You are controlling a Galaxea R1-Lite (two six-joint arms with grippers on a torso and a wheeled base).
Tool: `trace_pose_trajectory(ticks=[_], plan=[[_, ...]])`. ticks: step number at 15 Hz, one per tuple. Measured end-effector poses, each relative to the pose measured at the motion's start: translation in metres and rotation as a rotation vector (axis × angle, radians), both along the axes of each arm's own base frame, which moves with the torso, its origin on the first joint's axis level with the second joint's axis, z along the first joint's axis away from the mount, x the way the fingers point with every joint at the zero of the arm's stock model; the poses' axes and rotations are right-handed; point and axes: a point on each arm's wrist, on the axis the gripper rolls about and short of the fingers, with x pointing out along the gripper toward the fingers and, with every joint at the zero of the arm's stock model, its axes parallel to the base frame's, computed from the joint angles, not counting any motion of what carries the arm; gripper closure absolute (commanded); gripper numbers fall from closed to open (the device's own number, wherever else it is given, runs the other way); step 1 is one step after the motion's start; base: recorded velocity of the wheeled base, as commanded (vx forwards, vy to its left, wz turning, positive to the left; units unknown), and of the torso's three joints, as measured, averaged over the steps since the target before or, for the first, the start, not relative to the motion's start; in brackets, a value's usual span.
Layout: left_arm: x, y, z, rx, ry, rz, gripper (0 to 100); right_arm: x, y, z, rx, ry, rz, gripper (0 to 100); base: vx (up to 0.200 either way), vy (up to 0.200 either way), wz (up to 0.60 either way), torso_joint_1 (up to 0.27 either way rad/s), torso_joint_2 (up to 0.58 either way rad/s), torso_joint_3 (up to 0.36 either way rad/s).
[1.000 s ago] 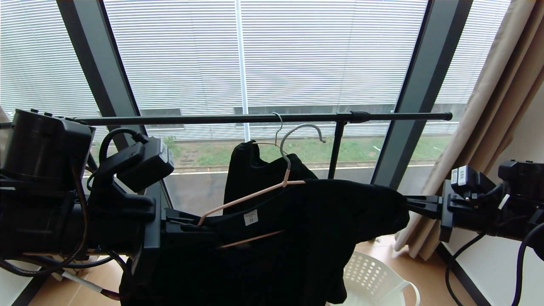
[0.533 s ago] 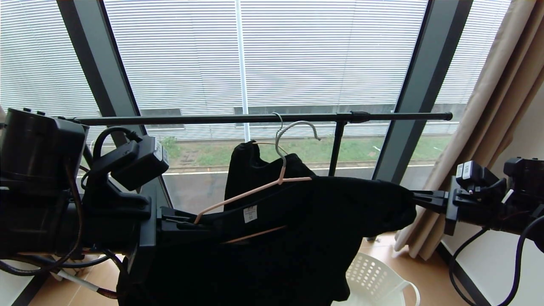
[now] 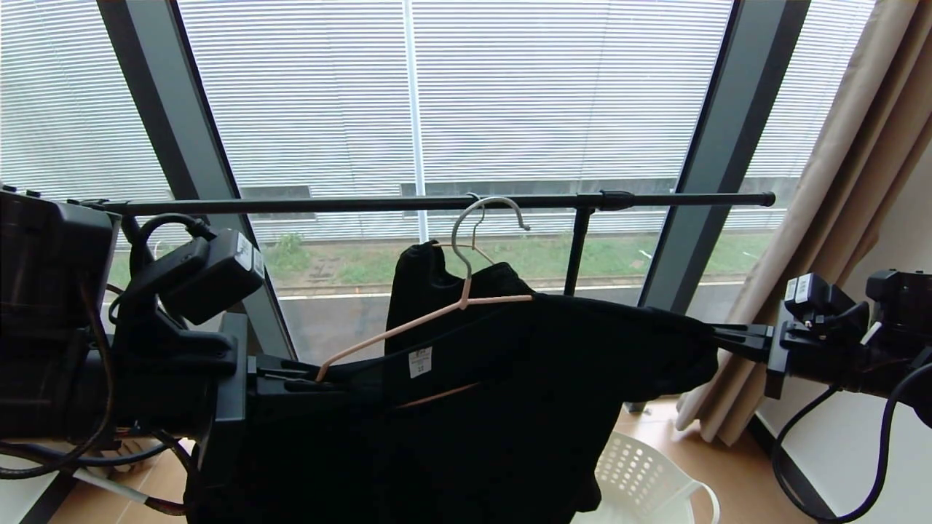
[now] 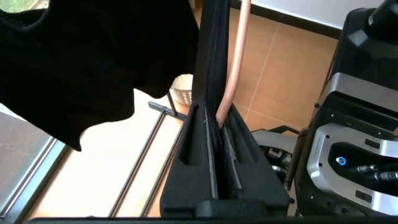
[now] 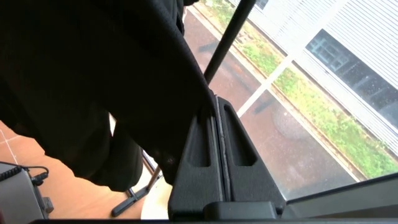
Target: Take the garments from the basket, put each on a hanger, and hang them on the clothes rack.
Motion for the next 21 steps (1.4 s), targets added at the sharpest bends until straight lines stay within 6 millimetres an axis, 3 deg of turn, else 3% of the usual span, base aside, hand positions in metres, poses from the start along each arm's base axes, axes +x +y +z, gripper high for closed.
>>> trace_pose_trajectory(ticks=[7,8,15,21], plan=[[-0.006,0.004,-0.001,-0.008,0.011,0.019,100,0.000,0.001,0.000,0.002,0.005,0.001,100,0.000,0.000,0.00,0.000,0.00,0.000],[-0.006,0.005,-0.001,-0.012,0.019,0.025,100,-0.001,0.003,-0.001,0.006,0.017,0.006,0,0.000,0.000,0.00,0.000,0.00,0.000],[-0.009,0.009,-0.003,-0.045,0.089,0.086,100,-0.011,0.020,0.000,-0.012,0.007,0.065,0,0.000,0.000,0.00,0.000,0.00,0.000],[-0.039,0.029,0.000,-0.031,0.146,0.156,100,-0.020,0.033,0.011,-0.019,-0.029,0.106,0,0.000,0.000,0.00,0.000,0.00,0.000]])
